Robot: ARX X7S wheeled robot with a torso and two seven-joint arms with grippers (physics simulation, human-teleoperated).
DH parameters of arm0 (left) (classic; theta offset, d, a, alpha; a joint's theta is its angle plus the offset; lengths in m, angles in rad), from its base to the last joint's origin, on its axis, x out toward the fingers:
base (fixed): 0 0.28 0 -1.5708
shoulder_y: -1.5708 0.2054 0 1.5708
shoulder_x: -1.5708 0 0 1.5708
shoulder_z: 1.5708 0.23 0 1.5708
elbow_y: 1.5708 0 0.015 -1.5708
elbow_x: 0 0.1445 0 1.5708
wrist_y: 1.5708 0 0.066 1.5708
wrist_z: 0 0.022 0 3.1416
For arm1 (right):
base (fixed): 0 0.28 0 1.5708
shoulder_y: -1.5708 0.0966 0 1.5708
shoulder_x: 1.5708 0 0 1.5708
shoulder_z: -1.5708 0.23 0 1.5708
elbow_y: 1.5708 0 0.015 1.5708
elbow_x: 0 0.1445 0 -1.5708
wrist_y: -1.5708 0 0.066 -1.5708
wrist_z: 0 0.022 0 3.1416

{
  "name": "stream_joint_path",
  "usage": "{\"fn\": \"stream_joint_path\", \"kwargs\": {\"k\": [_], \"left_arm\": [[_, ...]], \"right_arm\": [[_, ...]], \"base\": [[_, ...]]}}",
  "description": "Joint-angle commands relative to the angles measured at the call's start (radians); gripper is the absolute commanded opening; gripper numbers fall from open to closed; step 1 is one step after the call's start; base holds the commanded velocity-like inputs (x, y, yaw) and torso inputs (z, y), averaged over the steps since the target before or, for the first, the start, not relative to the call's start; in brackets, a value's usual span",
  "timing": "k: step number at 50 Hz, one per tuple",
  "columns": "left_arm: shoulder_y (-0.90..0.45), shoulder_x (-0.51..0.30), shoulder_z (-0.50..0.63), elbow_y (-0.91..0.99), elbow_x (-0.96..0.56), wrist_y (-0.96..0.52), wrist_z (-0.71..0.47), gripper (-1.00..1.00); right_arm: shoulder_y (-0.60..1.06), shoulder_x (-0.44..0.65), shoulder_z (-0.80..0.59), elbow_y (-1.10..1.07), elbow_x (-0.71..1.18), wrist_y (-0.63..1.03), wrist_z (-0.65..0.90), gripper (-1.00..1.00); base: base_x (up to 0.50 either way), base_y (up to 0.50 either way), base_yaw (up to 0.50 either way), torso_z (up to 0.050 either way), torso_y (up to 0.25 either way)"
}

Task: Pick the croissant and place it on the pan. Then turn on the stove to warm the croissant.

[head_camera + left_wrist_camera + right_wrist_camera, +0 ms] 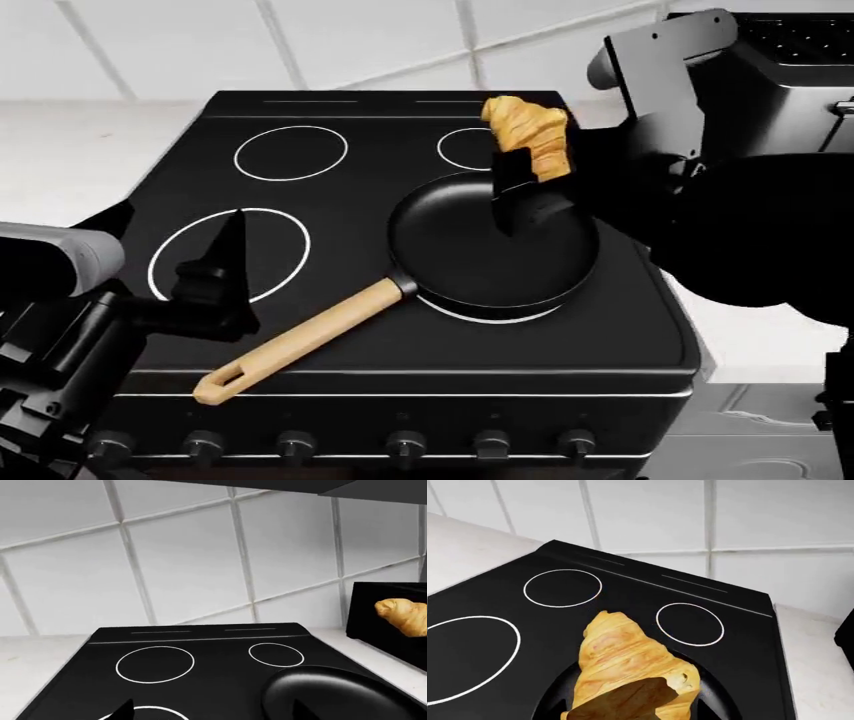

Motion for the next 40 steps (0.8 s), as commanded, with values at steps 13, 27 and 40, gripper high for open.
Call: {"fn": "stream_joint_path", "kwargs": {"k": [13, 27, 40], "left_arm": [[0.097, 0.005, -0.042, -0.030, 0.093, 0.091, 0.102, 1.00], [0.146, 0.015, -0.031, -0.046, 0.179, 0.154, 0.176, 1.00], [0.164, 0.009, -0.014, -0.054, 0.221, 0.179, 0.200, 1.00]], "right_arm": [[0.220, -0.107, -0.151, 0.333, -0.043, 0.147, -0.058, -1.00], [0.287, -0.157, -0.315, 0.497, -0.200, 0.083, -0.246, -1.00], [0.297, -0.192, -0.398, 0.605, -0.279, 0.011, -0.359, -1.00]], "base": [[0.00, 0.00, 0.00, 0.000, 0.000], [0.00, 0.00, 0.00, 0.000, 0.000], [0.00, 0.00, 0.00, 0.000, 0.000]]}}
